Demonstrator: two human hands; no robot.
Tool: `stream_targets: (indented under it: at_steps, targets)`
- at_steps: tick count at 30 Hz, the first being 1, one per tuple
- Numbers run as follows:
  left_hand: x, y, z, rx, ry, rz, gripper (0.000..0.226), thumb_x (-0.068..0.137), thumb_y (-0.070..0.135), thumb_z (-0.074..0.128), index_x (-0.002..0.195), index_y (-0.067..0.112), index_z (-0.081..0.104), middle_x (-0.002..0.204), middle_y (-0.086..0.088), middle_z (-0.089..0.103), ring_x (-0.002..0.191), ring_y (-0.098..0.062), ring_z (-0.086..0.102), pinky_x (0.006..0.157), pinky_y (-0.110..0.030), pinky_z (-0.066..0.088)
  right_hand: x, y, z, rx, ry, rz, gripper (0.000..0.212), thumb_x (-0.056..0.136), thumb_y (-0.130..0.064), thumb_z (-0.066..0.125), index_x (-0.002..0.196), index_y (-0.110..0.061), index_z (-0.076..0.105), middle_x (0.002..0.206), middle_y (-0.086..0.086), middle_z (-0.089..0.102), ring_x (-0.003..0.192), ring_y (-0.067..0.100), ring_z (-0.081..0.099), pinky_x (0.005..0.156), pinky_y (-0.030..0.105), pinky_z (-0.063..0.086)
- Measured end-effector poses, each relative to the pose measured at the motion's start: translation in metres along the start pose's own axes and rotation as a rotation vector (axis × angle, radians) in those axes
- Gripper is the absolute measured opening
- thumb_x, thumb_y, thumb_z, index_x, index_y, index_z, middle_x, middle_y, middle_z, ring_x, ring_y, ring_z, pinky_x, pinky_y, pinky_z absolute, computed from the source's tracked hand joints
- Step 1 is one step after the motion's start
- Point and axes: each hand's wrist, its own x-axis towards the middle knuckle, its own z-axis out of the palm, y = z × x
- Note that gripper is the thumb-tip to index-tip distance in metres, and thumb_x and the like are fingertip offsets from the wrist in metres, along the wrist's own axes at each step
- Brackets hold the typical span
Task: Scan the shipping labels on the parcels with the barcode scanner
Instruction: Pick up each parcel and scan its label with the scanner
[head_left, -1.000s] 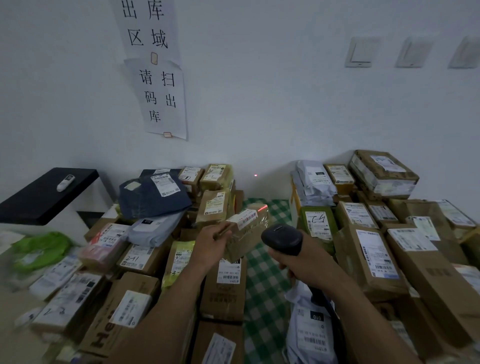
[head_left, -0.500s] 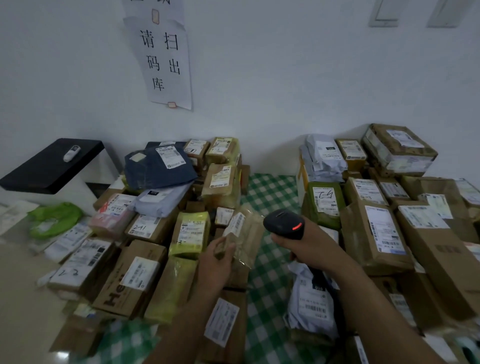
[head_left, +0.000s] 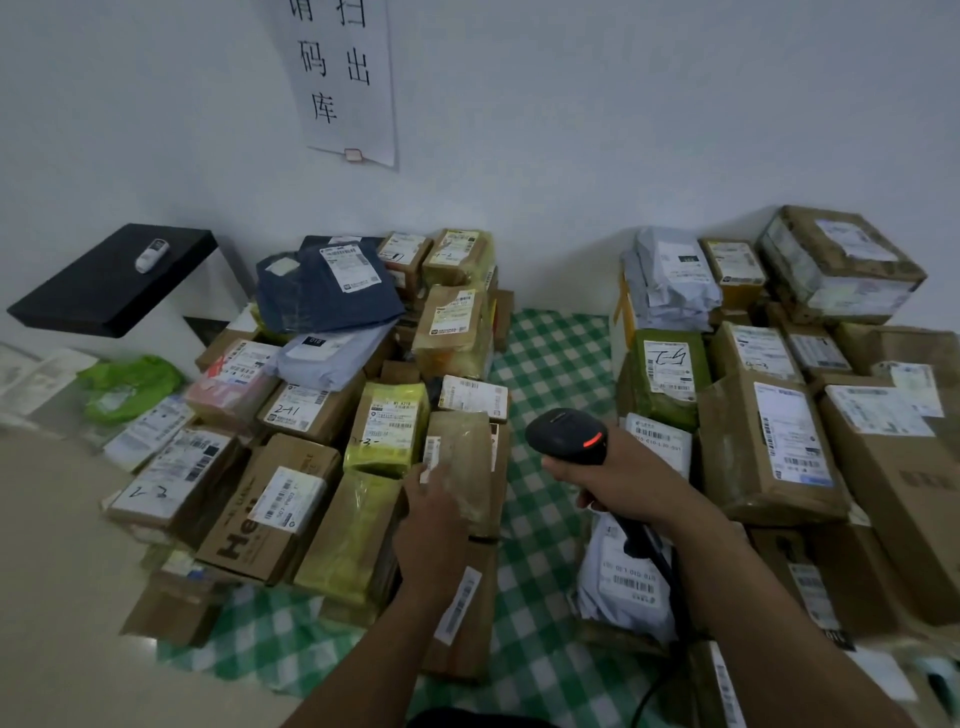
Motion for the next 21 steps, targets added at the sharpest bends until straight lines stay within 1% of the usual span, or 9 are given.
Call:
stream_targets:
  at_steps: [2, 4, 7, 8, 10, 14, 17, 19, 21]
  targets:
    - [0.001, 0.011, -0.001, 0.112, 0.076, 0.198, 0.042, 0.091, 0.029, 0.052, 0.132, 0.023, 0.059, 0.137, -0.004, 0.055, 0.115, -0.021, 0.059, 0.088, -0.036, 0.054, -0.001, 0.001, -0.002, 0.015, 0.005, -0.001, 0.033, 0.091, -0.037, 0.079, 0.120, -0.040, 0.064, 0.090, -0.006, 0.075, 0.072, 0.017, 0.073, 0.063, 0.023, 0.057]
    - [0.004, 0.021, 0.006, 0.161, 0.079, 0.336, 0.035, 0.087, 0.033, 0.064, 0.121, 0.026, 0.061, 0.130, -0.002, 0.057, 0.123, -0.027, 0.054, 0.100, -0.043, 0.048, -0.003, 0.005, -0.004, 0.040, 0.011, 0.014, 0.030, 0.091, -0.036, 0.079, 0.116, -0.043, 0.063, 0.092, -0.004, 0.076, 0.069, 0.014, 0.071, 0.061, 0.023, 0.056]
    - [0.014, 0.025, 0.019, 0.148, -0.266, 0.178, 0.057, 0.086, 0.049, 0.069, 0.134, 0.038, 0.042, 0.154, -0.004, 0.032, 0.144, -0.029, 0.031, 0.117, -0.054, 0.032, -0.009, 0.016, -0.008, 0.073, 0.020, 0.052, 0.028, 0.091, -0.033, 0.079, 0.112, -0.042, 0.062, 0.092, -0.002, 0.076, 0.065, 0.009, 0.068, 0.058, 0.023, 0.053]
    - [0.020, 0.019, 0.025, 0.200, -0.302, 0.183, 0.060, 0.087, 0.048, 0.069, 0.139, 0.038, 0.038, 0.159, -0.005, 0.025, 0.147, -0.031, 0.026, 0.118, -0.056, 0.031, -0.012, 0.021, -0.010, 0.079, 0.025, 0.068, 0.029, 0.091, -0.033, 0.079, 0.113, -0.041, 0.062, 0.093, 0.000, 0.077, 0.065, 0.010, 0.068, 0.057, 0.023, 0.053]
    - [0.029, 0.009, 0.028, 0.261, -0.280, 0.229, 0.059, 0.093, 0.041, 0.066, 0.145, 0.031, 0.039, 0.163, -0.008, 0.025, 0.149, -0.030, 0.027, 0.119, -0.053, 0.031, -0.018, 0.029, -0.013, 0.093, 0.034, 0.089, 0.030, 0.092, -0.032, 0.079, 0.116, -0.038, 0.062, 0.091, 0.002, 0.075, 0.064, 0.011, 0.067, 0.056, 0.023, 0.051]
    - [0.040, 0.005, 0.029, 0.274, -0.284, 0.196, 0.070, 0.097, 0.035, 0.063, 0.158, 0.025, 0.029, 0.169, -0.011, 0.017, 0.155, -0.030, 0.017, 0.124, -0.052, 0.023, -0.029, 0.043, -0.023, 0.163, 0.079, 0.139, 0.033, 0.091, -0.033, 0.079, 0.120, -0.038, 0.062, 0.094, 0.001, 0.075, 0.070, 0.013, 0.068, 0.069, 0.033, 0.055]
    - [0.034, 0.032, 0.037, 0.113, -0.275, 0.247, 0.072, 0.097, 0.032, 0.065, 0.159, 0.028, 0.028, 0.167, -0.009, 0.019, 0.156, -0.032, 0.016, 0.125, -0.045, 0.019, -0.038, 0.052, -0.033, 0.216, 0.137, 0.156, 0.029, 0.087, -0.035, 0.082, 0.112, -0.037, 0.067, 0.098, 0.009, 0.076, 0.070, 0.014, 0.069, 0.070, 0.036, 0.055]
    - [0.028, 0.060, 0.043, -0.107, -0.330, 0.267, 0.057, 0.099, 0.031, 0.065, 0.152, 0.027, 0.043, 0.161, 0.000, 0.032, 0.150, -0.024, 0.030, 0.123, -0.040, 0.027, -0.045, 0.060, -0.039, 0.244, 0.201, 0.173, 0.028, 0.088, -0.031, 0.081, 0.112, -0.032, 0.068, 0.097, 0.010, 0.077, 0.065, 0.009, 0.068, 0.064, 0.030, 0.054]
    - [0.022, 0.096, 0.047, -0.299, -0.460, 0.202, 0.050, 0.100, 0.037, 0.064, 0.147, 0.028, 0.049, 0.156, 0.005, 0.041, 0.143, -0.017, 0.040, 0.120, -0.041, 0.035, -0.053, 0.069, -0.046, 0.267, 0.266, 0.196, 0.027, 0.091, -0.029, 0.079, 0.117, -0.027, 0.070, 0.093, 0.001, 0.078, 0.062, 0.002, 0.068, 0.056, 0.019, 0.051]
